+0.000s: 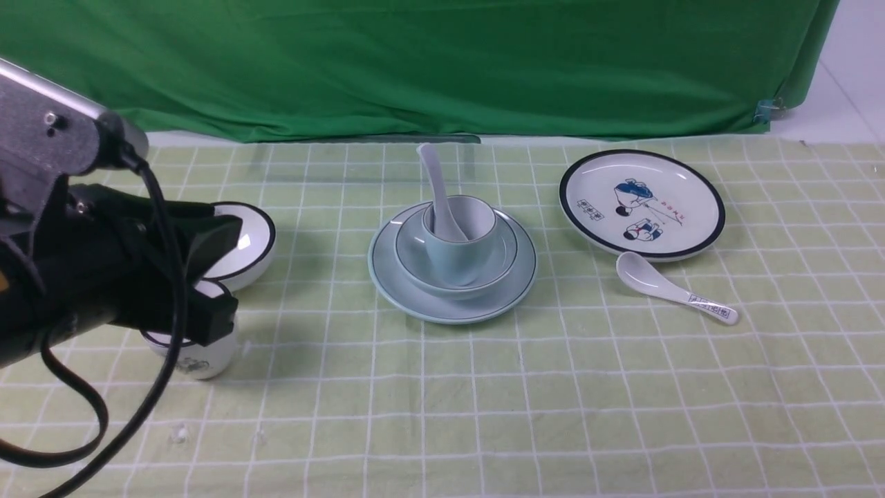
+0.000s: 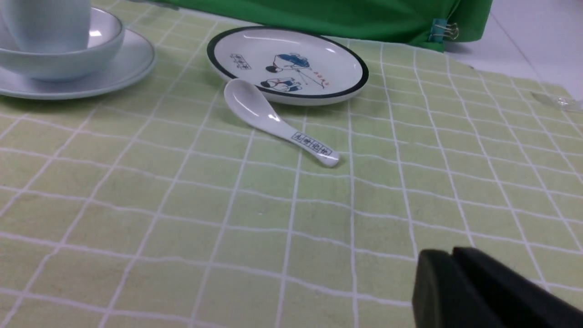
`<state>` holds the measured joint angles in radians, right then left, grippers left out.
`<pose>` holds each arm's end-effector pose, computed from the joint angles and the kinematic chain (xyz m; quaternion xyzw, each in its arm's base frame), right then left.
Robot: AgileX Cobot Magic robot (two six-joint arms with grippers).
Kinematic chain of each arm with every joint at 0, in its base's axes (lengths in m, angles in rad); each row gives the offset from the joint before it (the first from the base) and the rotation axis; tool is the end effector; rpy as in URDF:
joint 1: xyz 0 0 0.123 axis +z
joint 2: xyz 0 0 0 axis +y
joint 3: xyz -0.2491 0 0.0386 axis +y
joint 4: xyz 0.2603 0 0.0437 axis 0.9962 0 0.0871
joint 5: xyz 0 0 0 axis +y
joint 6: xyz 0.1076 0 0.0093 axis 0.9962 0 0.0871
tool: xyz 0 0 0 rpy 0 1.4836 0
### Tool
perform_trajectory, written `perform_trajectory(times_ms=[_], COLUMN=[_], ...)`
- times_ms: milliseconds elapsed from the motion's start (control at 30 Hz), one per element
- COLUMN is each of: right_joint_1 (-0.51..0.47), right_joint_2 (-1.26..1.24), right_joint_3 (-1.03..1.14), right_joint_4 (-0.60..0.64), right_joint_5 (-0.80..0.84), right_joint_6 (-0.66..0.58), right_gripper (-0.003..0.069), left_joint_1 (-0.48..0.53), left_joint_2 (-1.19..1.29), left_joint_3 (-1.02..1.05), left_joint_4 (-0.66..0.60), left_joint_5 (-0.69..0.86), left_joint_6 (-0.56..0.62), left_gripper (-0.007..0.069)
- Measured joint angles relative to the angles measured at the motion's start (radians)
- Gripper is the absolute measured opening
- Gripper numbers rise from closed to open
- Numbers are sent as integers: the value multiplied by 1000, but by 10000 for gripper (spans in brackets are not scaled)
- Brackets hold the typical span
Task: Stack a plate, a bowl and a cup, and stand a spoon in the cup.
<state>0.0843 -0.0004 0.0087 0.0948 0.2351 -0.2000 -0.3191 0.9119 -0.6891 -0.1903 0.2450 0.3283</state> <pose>0.1176 0.0123 0.1862 -0.0800 0.7556 0.0007 0.6502 0.2281 -0.0806 0.2889 0.2021 0.8017 -0.0682 0.5584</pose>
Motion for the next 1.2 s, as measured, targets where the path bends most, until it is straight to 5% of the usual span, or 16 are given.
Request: perform_trajectory(times_ms=[300,400,500,900,1200], right_joint_1=[-1,-3,-3,-6,-6], right_joint_2=[0,0,0,0,0], right_joint_3=[0,0,0,0,0], right_joint_4=[0,0,0,0,0], right_joint_5=[2,2,4,2,3], right_joint_6=[0,0,0,0,0], right_gripper=[81,93,106,143,165], left_joint_1=[33,79,100,231,315], left_joint_2=[-195,-371,-510,-905,-910], left_joint_3=[283,519,667,696,696], left_joint_4=[35,41,35,-67,-76], left_joint_5=[-348,-667,-822,-33,18], left_joint_6=[0,0,0,-2,-60], left_gripper=[118,121,127,130,1])
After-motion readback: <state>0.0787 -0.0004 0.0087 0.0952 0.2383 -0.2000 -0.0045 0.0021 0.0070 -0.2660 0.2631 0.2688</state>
